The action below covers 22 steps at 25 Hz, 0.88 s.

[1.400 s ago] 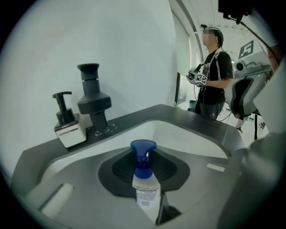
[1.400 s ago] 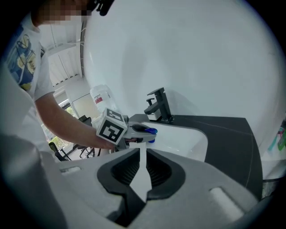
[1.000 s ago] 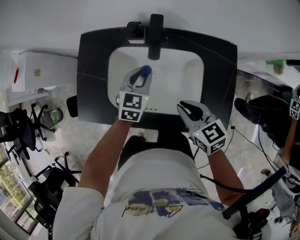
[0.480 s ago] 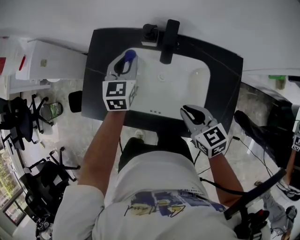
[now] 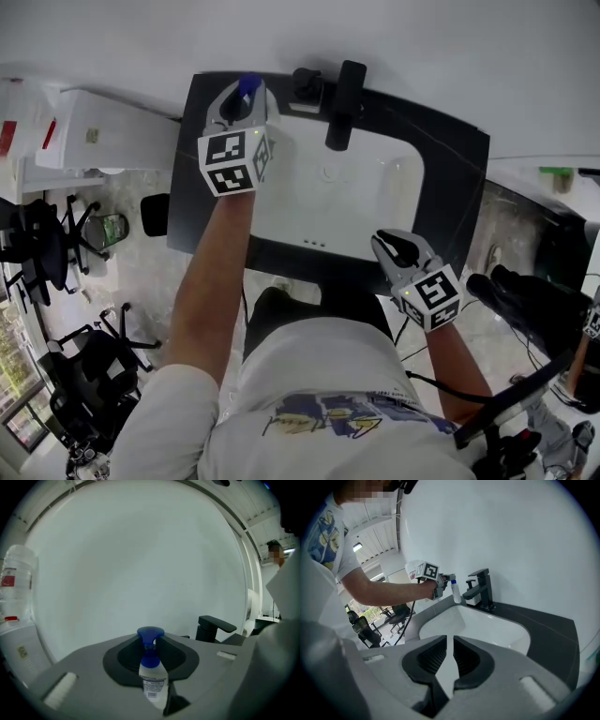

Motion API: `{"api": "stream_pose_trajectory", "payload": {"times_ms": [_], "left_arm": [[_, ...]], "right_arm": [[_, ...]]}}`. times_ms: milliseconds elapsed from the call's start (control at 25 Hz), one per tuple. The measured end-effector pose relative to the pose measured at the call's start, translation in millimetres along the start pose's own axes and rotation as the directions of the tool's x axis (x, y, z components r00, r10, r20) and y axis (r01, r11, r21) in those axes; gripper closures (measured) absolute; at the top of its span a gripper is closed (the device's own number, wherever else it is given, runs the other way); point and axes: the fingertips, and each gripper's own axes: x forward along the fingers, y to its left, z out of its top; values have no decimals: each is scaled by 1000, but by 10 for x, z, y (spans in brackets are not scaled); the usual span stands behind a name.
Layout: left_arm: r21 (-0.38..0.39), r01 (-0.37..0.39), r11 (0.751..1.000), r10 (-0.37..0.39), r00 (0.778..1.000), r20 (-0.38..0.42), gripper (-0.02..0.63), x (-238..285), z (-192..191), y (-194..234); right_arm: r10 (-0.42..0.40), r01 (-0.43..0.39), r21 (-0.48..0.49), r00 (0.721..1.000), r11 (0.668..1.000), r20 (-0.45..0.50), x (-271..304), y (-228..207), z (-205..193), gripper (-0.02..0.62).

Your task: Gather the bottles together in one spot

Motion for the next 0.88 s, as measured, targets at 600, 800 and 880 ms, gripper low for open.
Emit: {"api": "stream_pose_trajectory", "payload": {"times_ms": [600, 800, 880], "left_arm": [[-77, -97, 992, 102, 993, 65, 531, 442, 37, 344], [-87, -112, 990, 120, 988, 97, 531, 413, 41, 357], [-83, -118, 990, 127, 986, 109, 529, 396, 47, 359]], "right_arm": [[-30, 32, 39, 998, 999, -59, -94, -89, -163, 549], [-27, 30, 47, 997, 998, -68, -110, -64, -192, 549], [-25, 28, 48, 997, 998, -67, -102, -52, -195, 549]]}}
